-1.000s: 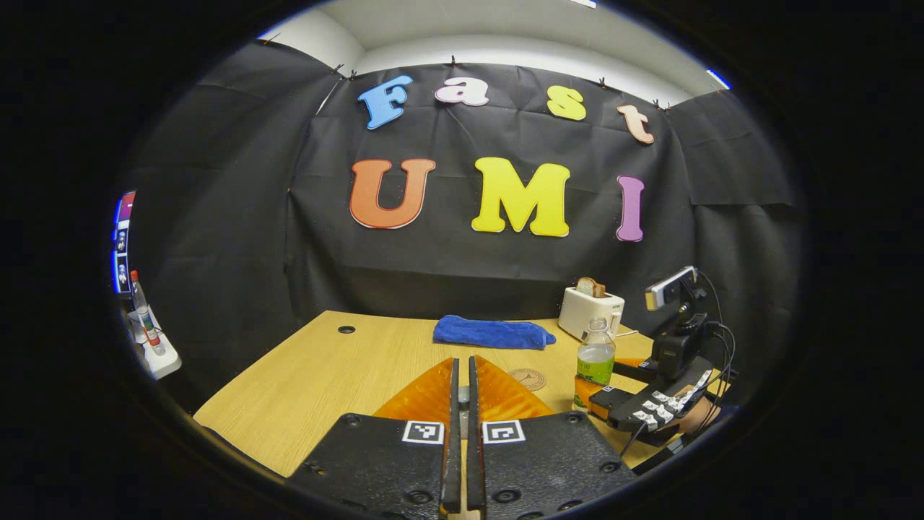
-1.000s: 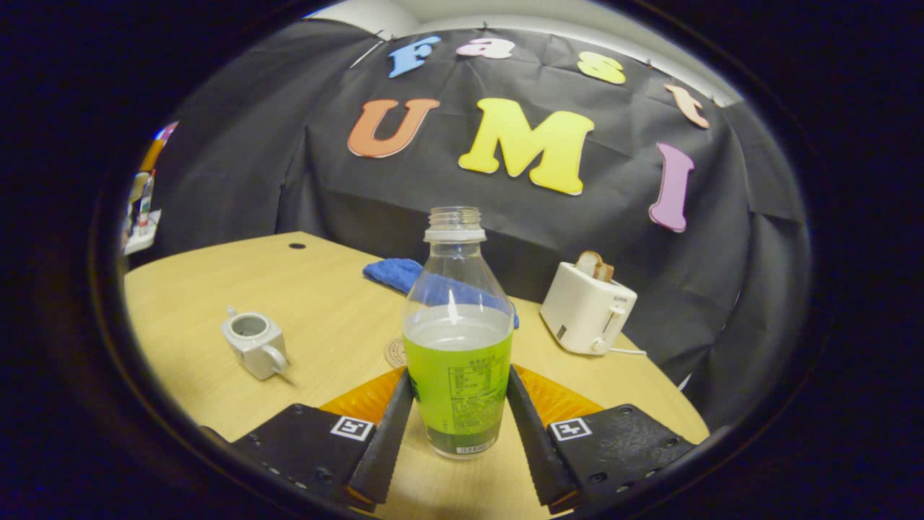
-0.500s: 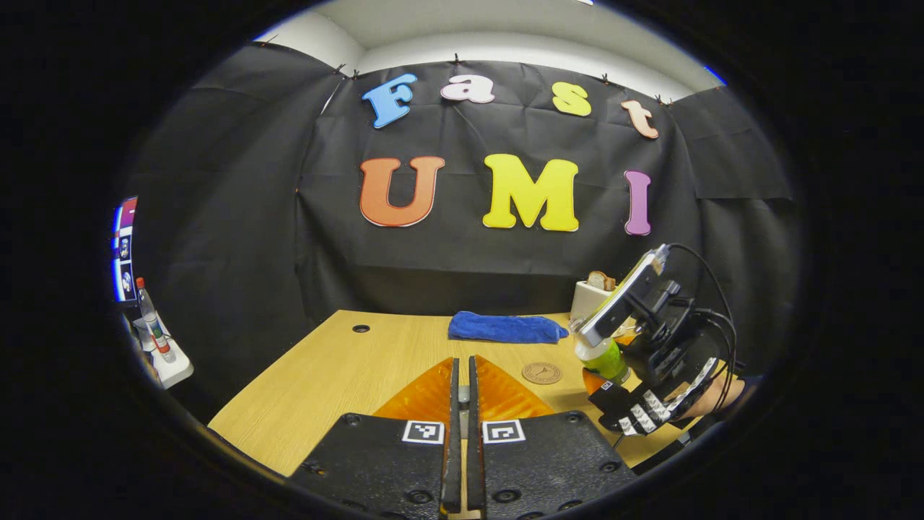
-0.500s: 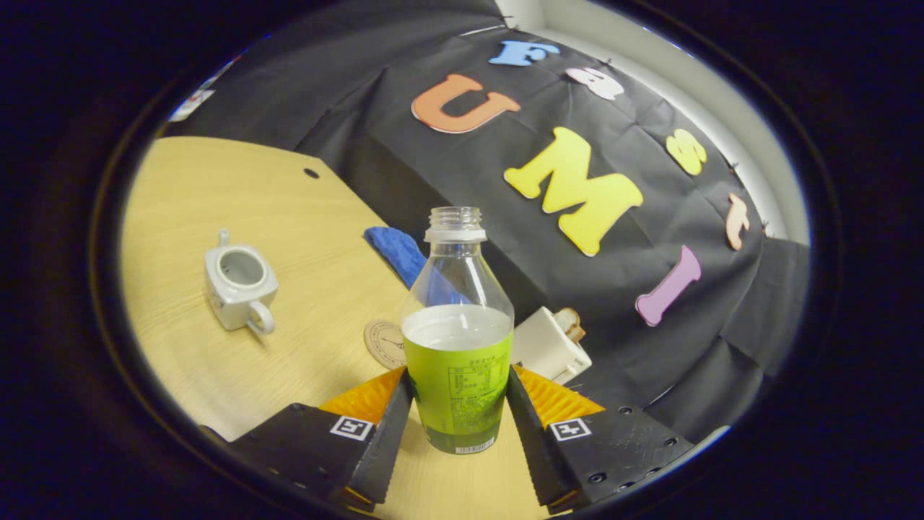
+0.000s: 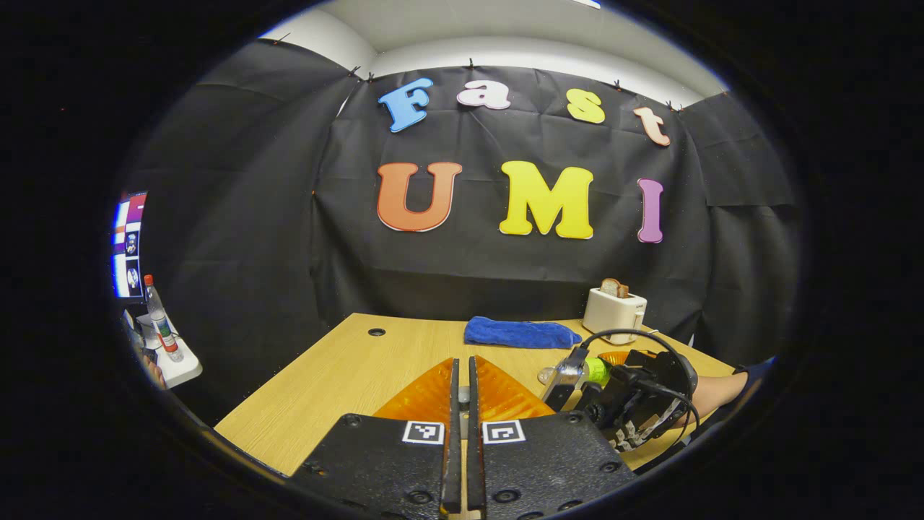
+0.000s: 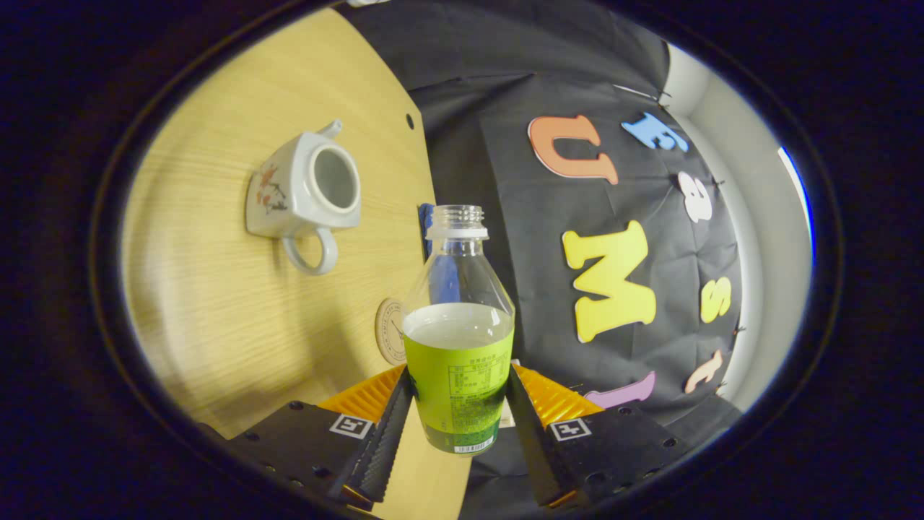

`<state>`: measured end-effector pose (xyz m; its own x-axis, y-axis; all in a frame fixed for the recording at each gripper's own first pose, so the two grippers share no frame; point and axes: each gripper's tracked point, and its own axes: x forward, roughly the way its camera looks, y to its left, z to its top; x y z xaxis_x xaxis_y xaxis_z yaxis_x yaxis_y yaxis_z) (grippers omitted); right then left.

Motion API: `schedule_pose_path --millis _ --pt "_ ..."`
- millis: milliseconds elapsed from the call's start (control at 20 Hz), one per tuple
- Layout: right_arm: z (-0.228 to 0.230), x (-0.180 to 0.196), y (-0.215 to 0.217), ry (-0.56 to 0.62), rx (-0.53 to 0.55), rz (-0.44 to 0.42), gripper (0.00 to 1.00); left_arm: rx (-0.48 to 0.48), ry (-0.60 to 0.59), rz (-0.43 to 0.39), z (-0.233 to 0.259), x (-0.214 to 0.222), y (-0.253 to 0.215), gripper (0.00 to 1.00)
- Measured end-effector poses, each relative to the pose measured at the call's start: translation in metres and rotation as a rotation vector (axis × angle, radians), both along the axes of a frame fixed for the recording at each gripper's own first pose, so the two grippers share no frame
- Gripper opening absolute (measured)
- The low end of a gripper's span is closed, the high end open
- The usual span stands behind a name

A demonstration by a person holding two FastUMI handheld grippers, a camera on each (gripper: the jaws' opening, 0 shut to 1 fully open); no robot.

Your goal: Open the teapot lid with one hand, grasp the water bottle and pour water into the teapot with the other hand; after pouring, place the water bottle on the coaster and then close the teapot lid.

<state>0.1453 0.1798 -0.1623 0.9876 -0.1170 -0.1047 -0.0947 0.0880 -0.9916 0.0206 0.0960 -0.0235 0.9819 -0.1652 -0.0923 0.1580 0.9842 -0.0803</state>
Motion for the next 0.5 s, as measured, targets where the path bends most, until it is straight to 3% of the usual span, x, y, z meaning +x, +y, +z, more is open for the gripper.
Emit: schedule_pose_path --millis 500 --pt "0.023 0.002 0.032 -0.164 -0.424 0.151 0.74 -0.020 0.018 0.007 -0.008 0.005 0.007 0.06"
